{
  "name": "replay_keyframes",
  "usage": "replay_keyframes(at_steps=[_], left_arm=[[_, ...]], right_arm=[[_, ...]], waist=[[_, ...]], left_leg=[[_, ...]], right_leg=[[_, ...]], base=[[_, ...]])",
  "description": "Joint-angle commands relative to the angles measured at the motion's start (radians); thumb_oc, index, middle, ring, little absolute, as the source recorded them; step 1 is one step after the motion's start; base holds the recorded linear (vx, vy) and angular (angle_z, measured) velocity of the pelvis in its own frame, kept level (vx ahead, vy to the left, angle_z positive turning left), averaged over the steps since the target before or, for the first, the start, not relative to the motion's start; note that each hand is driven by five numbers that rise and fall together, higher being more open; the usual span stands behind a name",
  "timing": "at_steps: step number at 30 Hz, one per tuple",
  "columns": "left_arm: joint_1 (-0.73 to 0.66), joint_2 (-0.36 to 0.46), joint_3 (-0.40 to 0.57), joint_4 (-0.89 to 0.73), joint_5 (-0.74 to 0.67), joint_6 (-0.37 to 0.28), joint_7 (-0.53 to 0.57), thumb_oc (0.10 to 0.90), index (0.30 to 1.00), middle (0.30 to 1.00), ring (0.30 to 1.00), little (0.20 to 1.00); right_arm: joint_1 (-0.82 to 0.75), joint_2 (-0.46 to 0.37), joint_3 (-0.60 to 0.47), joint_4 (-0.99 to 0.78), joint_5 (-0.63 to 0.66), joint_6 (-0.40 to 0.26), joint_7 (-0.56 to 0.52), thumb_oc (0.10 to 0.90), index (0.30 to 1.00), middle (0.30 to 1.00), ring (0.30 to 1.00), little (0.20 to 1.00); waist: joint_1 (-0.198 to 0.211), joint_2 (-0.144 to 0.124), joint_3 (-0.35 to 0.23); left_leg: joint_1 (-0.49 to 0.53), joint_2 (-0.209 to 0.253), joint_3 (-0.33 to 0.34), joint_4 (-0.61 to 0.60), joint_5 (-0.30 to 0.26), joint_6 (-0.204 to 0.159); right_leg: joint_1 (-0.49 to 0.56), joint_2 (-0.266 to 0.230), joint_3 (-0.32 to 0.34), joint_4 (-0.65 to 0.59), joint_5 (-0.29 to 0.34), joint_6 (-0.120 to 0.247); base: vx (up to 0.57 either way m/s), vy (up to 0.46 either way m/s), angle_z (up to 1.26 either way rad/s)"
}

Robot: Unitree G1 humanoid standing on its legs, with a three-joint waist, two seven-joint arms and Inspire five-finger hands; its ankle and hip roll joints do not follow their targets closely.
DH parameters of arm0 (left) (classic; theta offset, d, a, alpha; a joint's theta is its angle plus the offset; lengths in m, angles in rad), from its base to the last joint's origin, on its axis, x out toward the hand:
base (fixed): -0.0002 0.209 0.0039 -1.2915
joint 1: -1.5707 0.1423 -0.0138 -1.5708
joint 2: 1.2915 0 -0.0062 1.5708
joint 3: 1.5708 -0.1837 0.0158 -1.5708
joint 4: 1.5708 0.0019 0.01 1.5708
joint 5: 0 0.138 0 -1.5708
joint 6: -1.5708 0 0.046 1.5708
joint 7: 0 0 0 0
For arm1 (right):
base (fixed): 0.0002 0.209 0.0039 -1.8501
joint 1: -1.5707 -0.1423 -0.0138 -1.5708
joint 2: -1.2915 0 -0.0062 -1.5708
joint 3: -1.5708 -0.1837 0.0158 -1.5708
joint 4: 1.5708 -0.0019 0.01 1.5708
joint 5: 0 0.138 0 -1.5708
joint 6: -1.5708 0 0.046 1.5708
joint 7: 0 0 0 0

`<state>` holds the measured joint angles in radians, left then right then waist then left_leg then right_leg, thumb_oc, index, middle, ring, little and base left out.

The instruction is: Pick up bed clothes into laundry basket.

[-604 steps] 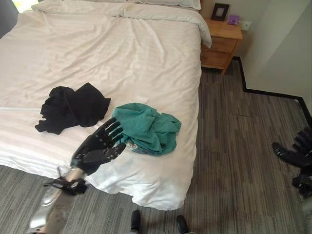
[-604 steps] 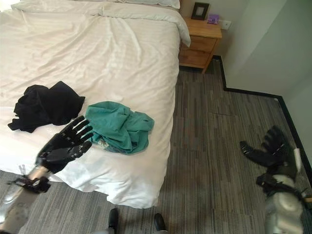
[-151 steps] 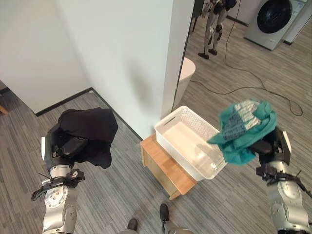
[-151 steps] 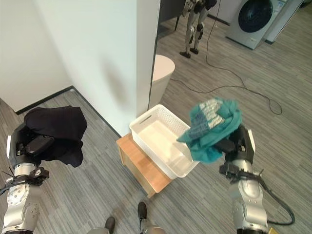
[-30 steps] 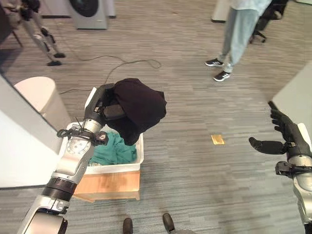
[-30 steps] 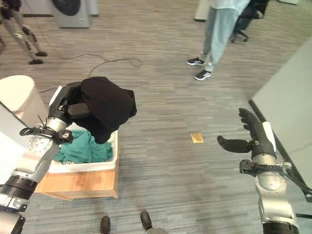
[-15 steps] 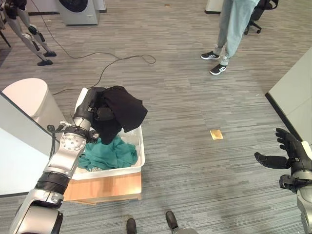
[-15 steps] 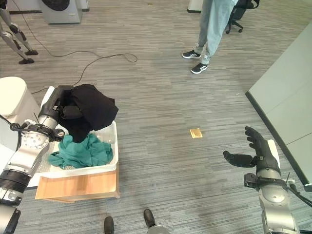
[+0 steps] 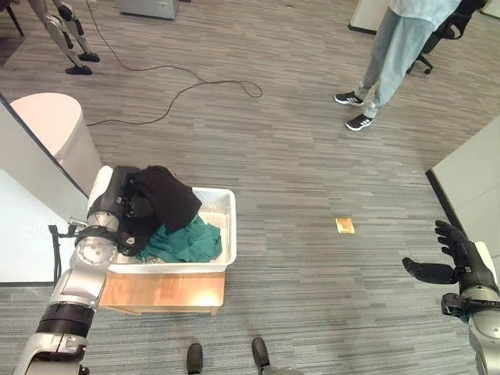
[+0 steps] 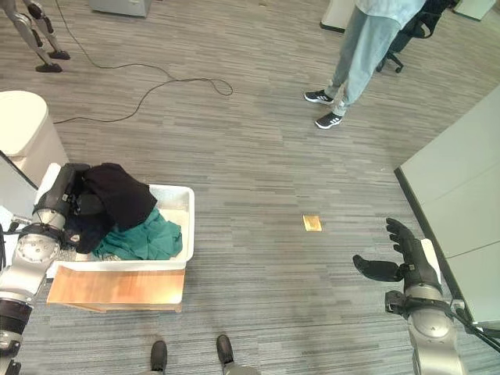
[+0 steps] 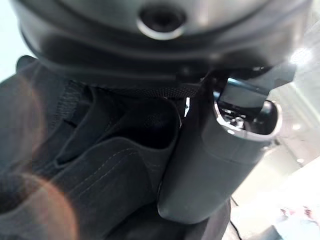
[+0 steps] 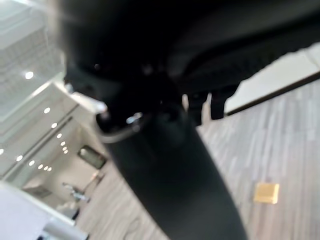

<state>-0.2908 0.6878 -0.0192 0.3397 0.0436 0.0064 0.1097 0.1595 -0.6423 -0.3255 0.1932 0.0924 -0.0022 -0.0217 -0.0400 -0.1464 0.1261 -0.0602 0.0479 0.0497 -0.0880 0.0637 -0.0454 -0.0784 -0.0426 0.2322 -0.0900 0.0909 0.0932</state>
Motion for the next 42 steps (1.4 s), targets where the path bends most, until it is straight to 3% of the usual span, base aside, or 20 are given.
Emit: replay_keyframes(at_steps=[1,3,4,5,9,25,27,30,32,34,35,37,40,41,42], left_arm=[[-0.115,-0.011,0.013,-0.037,-0.002,-0.082,0.058,0.4,0.3,0.3,0.3,0.3],[-0.115,-0.018,0.008,-0.029,-0.019,-0.087,0.053,0.4,0.3,0.3,0.3,0.3],[-0.113,-0.028,0.001,-0.021,-0.043,-0.091,0.045,0.447,0.371,0.371,0.371,0.371],[-0.115,-0.03,-0.002,-0.02,-0.057,-0.096,0.04,0.8,0.9,0.9,0.9,0.9],[-0.113,-0.04,-0.008,-0.04,-0.131,-0.113,0.019,0.8,0.9,0.9,0.9,0.9],[-0.123,0.004,0.008,-0.157,-0.175,-0.151,0.026,0.8,0.9,0.9,0.9,0.9],[-0.135,0.006,0.016,-0.208,-0.223,-0.178,0.034,0.8,0.9,0.9,0.9,0.9],[-0.137,0.003,0.046,-0.296,-0.319,-0.231,0.046,0.8,0.9,0.9,0.9,0.9],[-0.145,-0.003,0.054,-0.322,-0.357,-0.269,0.06,0.8,0.9,0.9,0.9,0.9],[-0.146,-0.004,0.053,-0.322,-0.357,-0.269,0.06,0.8,0.9,0.9,0.9,0.9],[-0.161,-0.028,0.071,-0.313,-0.411,-0.317,0.073,0.8,0.9,0.9,0.9,0.9],[-0.138,-0.065,0.124,-0.317,-0.499,-0.35,0.076,0.8,0.9,0.9,0.9,0.9],[0.033,-0.13,0.275,-0.349,-0.521,-0.335,0.072,0.8,0.9,0.9,0.9,0.9],[0.124,-0.155,0.336,-0.368,-0.53,-0.325,0.048,0.8,0.9,0.9,0.9,0.9],[0.136,-0.158,0.343,-0.378,-0.531,-0.322,0.046,0.8,0.9,0.9,0.9,0.9]], right_arm=[[-0.069,-0.074,-0.069,-0.105,-0.012,-0.066,-0.016,0.8,0.9,0.9,0.9,0.9],[-0.073,-0.074,-0.065,-0.11,-0.009,-0.067,-0.016,0.8,0.9,0.9,0.9,0.9],[-0.08,-0.074,-0.058,-0.116,-0.004,-0.069,-0.016,0.8,0.9,0.9,0.9,0.9],[-0.086,-0.076,-0.053,-0.119,-0.002,-0.07,-0.016,0.8,0.9,0.9,0.9,0.9],[-0.097,-0.082,-0.04,-0.137,-0.002,-0.074,-0.009,0.8,0.9,0.9,0.9,0.9],[-0.092,-0.073,-0.029,-0.143,0.012,-0.076,0.005,0.8,0.9,0.9,0.9,0.9],[-0.1,-0.076,-0.024,-0.142,0.015,-0.081,0.005,0.8,0.9,0.9,0.9,0.9],[-0.11,-0.068,-0.013,-0.147,0.033,-0.094,0.006,0.8,0.9,0.9,0.9,0.9],[-0.08,-0.045,-0.023,-0.149,0.036,-0.101,0.002,0.8,0.9,0.9,0.9,0.9],[-0.079,-0.045,-0.024,-0.15,0.036,-0.101,0.003,0.8,0.9,0.9,0.9,0.9],[0.012,0.016,-0.087,-0.132,0.055,-0.125,-0.021,0.8,0.9,0.9,0.9,0.9],[0.04,0.053,-0.124,-0.11,0.077,-0.153,-0.053,0.8,0.9,0.9,0.9,0.9],[0.018,0.045,-0.106,-0.07,0.071,-0.149,-0.071,0.8,0.9,0.9,0.9,0.9],[0.017,0.043,-0.106,-0.075,0.064,-0.141,-0.063,0.8,0.9,0.9,0.9,0.9],[0.018,0.041,-0.101,-0.075,0.064,-0.141,-0.062,0.8,0.9,0.9,0.9,0.9]], waist=[[0.014,0.032,-0.07],[0.013,0.031,-0.069],[0.013,0.029,-0.067],[0.014,0.029,-0.067],[0.018,0.031,-0.07],[0.022,0.063,-0.085],[0.028,0.069,-0.084],[0.029,0.097,-0.059],[0.013,0.114,-0.038],[0.011,0.114,-0.039],[-0.017,0.125,-0.048],[-0.027,0.125,-0.059],[0.026,0.108,-0.066],[0.06,0.095,-0.066],[0.055,0.101,-0.068]], left_leg=[[-0.073,-0.006,0.024,0.001,-0.023,-0.011],[-0.074,-0.005,0.023,0.001,-0.022,-0.011],[-0.074,-0.005,0.023,0.001,-0.022,-0.011],[-0.075,-0.005,0.023,0.001,-0.023,-0.011],[-0.07,-0.006,0.025,0.001,-0.025,-0.01],[-0.058,-0.017,0.014,0.001,-0.033,-0.005],[-0.057,-0.023,0.006,0.001,-0.032,-0.001],[-0.052,-0.024,-0.029,0.001,-0.02,0.006],[-0.065,-0.024,-0.088,0.001,0.0,-0.01],[-0.066,-0.025,-0.091,0.001,0.001,-0.01],[-0.103,-0.044,-0.17,0.001,0.048,-0.046],[-0.16,-0.036,-0.173,0.001,0.069,-0.066],[-0.237,0.004,-0.138,0.001,0.086,-0.098],[-0.26,0.01,-0.147,0.001,0.093,-0.11],[-0.263,0.014,-0.151,0.001,0.099,-0.111]], right_leg=[[0.047,0.01,-0.052,0.043,-0.166,0.074],[0.046,0.011,-0.052,0.043,-0.164,0.073],[0.045,0.012,-0.052,0.043,-0.163,0.074],[0.045,0.012,-0.053,0.042,-0.162,0.074],[0.048,0.011,-0.056,0.034,-0.159,0.074],[0.058,-0.002,-0.066,0.028,-0.16,0.079],[0.054,-0.003,-0.07,0.061,-0.169,0.08],[-0.012,0.022,-0.042,0.264,-0.207,0.082],[-0.035,0.078,0.04,0.358,-0.254,0.081],[-0.038,0.078,0.038,0.364,-0.257,0.08],[0.014,0.118,0.153,0.377,-0.295,0.052],[0.068,0.126,0.178,0.324,-0.317,0.028],[0.12,0.104,0.059,0.215,-0.306,-0.002],[0.138,0.108,0.041,0.178,-0.311,-0.012],[0.138,0.112,0.041,0.173,-0.303,-0.013]], base=[[0.0,0.005,0.07],[0.0,0.001,0.03],[0.0,0.0,0.0],[0.0,0.0,0.0],[0.0,0.0,0.0],[0.0,0.001,0.0],[0.0,0.0,0.0],[-0.05,0.004,0.04],[-0.06,-0.054,0.21],[-0.05,-0.107,1.02],[-0.14,-0.225,1.45],[-0.22,-0.277,1.95],[-0.29,-0.335,1.72],[-0.22,-0.262,0.86],[-0.25,-0.316,1.06]])
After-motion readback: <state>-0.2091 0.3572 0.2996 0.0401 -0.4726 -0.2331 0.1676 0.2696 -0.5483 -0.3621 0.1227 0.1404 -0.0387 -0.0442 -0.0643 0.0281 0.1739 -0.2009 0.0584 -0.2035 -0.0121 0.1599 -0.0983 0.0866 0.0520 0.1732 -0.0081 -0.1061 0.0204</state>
